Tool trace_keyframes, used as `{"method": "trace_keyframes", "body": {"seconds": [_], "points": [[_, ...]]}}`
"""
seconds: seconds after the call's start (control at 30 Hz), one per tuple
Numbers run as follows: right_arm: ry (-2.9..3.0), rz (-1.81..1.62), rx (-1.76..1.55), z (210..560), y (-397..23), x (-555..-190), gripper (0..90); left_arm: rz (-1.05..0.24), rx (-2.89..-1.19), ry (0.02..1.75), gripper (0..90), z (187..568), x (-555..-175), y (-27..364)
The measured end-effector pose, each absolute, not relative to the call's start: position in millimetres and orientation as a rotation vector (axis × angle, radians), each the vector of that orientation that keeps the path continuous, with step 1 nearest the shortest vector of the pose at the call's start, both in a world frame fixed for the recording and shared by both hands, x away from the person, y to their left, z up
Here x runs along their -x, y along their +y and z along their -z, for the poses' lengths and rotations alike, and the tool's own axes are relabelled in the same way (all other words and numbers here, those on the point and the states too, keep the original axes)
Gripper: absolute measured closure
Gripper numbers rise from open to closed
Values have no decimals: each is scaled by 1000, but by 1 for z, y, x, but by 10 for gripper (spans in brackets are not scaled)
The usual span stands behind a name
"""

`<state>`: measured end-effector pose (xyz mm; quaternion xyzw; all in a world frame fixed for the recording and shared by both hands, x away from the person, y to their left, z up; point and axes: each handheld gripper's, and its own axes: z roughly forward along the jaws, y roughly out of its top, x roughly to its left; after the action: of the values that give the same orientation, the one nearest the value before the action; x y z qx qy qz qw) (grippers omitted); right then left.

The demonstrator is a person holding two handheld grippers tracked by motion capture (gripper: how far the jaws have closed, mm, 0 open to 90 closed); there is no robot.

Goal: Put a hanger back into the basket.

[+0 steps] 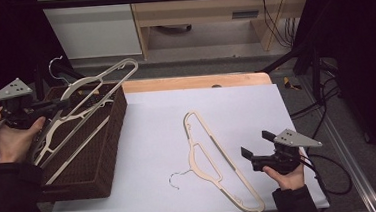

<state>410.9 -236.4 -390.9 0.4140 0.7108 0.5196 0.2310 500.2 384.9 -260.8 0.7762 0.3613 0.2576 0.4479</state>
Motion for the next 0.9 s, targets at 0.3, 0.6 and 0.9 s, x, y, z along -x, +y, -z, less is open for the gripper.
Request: {"method": "trace_keyframes", "body": {"seconds": [0.3,0.6,0.9], "points": [[1968,-1418,-1129,392,-235,-412,70,-644,-1936,948,862,280,-505,415],[1969,-1417,-1128,393,-235,-412,70,-625,-1942,997,862,295,-503,438],[1977,-1412,-1128,393,-235,-412,70,-576,-1959,1047,861,318,-502,448]]}}
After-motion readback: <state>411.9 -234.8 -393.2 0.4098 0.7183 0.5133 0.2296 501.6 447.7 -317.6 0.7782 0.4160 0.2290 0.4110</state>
